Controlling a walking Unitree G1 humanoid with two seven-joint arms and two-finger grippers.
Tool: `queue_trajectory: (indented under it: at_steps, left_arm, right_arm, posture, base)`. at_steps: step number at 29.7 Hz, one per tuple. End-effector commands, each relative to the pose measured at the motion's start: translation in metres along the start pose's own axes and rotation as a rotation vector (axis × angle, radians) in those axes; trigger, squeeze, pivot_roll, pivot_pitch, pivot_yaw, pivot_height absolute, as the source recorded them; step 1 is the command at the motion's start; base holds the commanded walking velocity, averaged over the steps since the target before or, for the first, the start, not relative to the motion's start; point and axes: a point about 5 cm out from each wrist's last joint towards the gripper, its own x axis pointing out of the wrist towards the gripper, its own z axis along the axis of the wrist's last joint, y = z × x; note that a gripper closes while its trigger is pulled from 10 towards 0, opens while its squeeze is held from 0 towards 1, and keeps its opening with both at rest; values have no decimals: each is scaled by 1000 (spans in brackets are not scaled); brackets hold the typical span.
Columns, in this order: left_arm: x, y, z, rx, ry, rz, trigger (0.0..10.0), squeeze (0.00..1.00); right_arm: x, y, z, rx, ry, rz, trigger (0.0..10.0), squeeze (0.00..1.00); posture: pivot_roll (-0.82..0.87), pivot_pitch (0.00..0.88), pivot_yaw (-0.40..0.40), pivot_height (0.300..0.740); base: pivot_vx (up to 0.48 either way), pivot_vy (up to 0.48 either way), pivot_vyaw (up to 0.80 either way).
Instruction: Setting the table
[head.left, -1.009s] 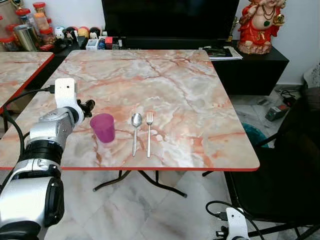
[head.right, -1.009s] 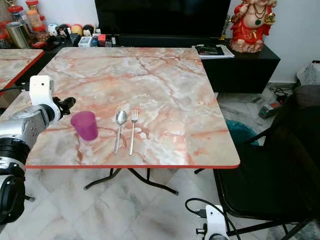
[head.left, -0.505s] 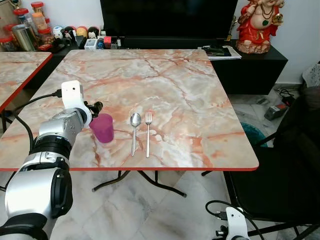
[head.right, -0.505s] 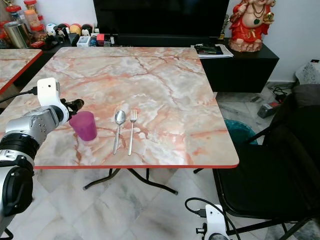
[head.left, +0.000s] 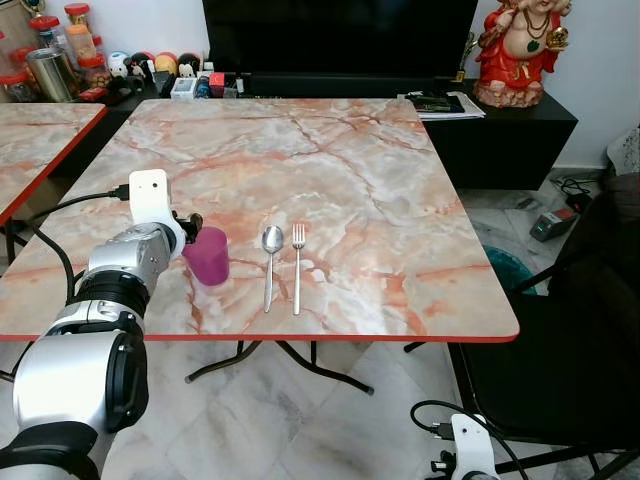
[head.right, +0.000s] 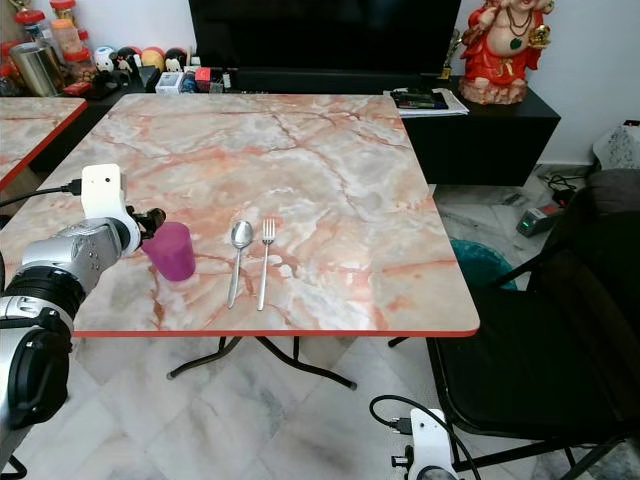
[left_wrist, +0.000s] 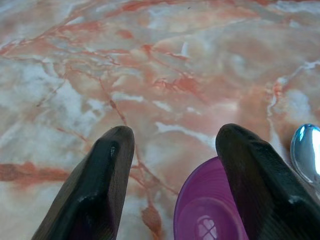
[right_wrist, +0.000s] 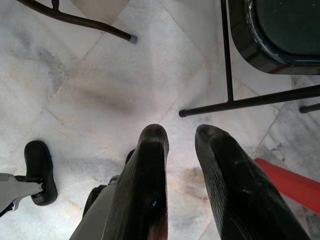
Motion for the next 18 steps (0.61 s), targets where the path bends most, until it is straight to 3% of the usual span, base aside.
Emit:
queue_trajectory:
  at_steps: [1, 18]
  left_arm:
    - [1, 0, -10, 0, 26, 14, 10000, 0]
    - [2, -2, -24, -20, 67, 22, 10000, 0]
  right_arm:
    - [0, 1, 0, 17, 1, 3, 10000, 0]
    - [0, 2, 0, 24, -1, 5, 10000, 0]
  posture:
    - [68, 0, 0, 740]
    - [65, 0, 5, 740]
  base:
    - [0, 0, 0]
    - [0, 0, 0]
